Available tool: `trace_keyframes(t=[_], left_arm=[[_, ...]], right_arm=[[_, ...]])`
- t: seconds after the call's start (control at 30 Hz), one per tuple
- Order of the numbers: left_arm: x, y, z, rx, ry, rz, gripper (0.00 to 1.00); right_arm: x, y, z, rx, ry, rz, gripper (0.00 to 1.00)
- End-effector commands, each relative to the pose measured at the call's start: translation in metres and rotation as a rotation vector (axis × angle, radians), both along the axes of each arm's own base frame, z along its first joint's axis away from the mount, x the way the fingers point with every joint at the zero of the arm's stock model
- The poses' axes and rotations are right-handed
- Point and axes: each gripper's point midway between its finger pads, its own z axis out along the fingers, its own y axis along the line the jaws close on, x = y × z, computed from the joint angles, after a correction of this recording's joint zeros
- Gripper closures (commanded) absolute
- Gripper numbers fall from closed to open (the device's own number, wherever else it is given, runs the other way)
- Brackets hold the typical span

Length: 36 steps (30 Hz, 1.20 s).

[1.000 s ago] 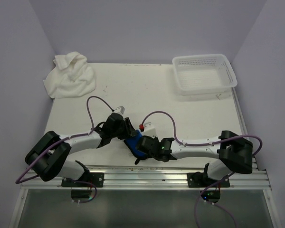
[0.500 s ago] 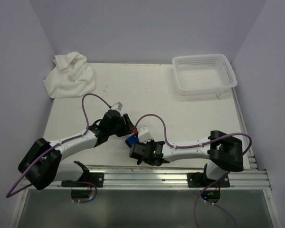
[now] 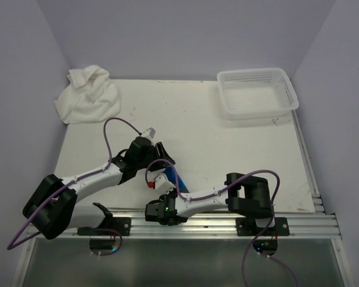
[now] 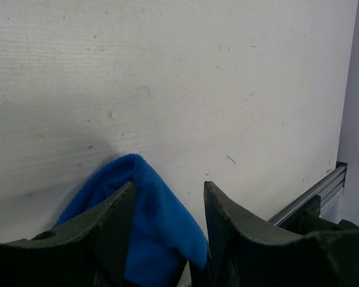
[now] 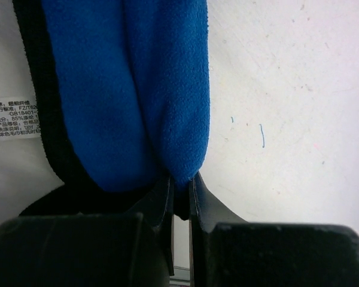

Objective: Roll the towels
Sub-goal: Roll the towel

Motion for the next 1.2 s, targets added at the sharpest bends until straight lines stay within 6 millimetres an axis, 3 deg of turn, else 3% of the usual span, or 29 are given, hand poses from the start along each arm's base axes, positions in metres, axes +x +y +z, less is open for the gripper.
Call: trace_keyframes(t=[0.0, 0.3, 0.77, 1.17], left_arm=[[0.014, -0.011, 0.028, -0.068, -0.054, -0.001, 0.48], [0.015, -0.016, 0.040, -0.093, -0.069, -0.012, 0.49], [0.008, -0.023, 0.044, -0.097, -0.078, -0.098, 0.54], [-0.009, -0.023, 0.020, -0.048, -0.019, -0.194, 0.59]], right_arm=[[0.004, -0.003, 0.016, -0.074, -0.112, 0.000, 1.00], [-0.005, 0.011, 0.021, -0.305, -0.243, 0.089, 1.00], [-0.015, 0.022, 0.016, -0.418, -0.263, 0.190, 1.00], [-0.028, 0.029, 0.005, -0.479, -0.228, 0.307, 1.00]])
